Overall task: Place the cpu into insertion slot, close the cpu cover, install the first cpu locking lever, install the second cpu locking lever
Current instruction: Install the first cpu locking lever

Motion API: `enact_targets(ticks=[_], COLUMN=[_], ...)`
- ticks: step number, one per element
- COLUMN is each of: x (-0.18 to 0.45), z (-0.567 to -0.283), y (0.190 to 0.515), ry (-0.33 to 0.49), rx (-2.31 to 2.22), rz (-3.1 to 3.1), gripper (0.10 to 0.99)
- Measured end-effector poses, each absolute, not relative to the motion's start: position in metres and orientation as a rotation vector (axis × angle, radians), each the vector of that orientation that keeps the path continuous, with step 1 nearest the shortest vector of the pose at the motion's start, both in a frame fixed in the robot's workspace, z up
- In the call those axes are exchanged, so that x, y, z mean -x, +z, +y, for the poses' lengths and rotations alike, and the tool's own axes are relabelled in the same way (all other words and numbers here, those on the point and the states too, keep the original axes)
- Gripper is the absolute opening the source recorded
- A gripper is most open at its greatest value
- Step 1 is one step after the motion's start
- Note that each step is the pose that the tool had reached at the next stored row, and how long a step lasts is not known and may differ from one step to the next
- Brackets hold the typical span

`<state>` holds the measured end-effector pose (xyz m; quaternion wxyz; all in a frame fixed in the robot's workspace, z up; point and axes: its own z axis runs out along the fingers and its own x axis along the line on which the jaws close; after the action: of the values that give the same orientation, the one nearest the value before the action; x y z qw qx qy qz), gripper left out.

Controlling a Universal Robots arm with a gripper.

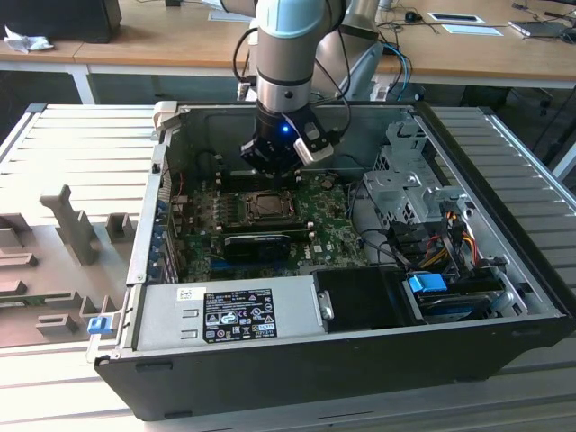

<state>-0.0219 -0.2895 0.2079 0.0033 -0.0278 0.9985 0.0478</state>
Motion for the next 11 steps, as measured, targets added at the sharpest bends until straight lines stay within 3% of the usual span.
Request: enact_targets(ticks=[11], x=[0.0208], z=[-0.2905], y=[0.2033], ry=[0.149], rx=[0.078], rz=[3.13], gripper=[0.106])
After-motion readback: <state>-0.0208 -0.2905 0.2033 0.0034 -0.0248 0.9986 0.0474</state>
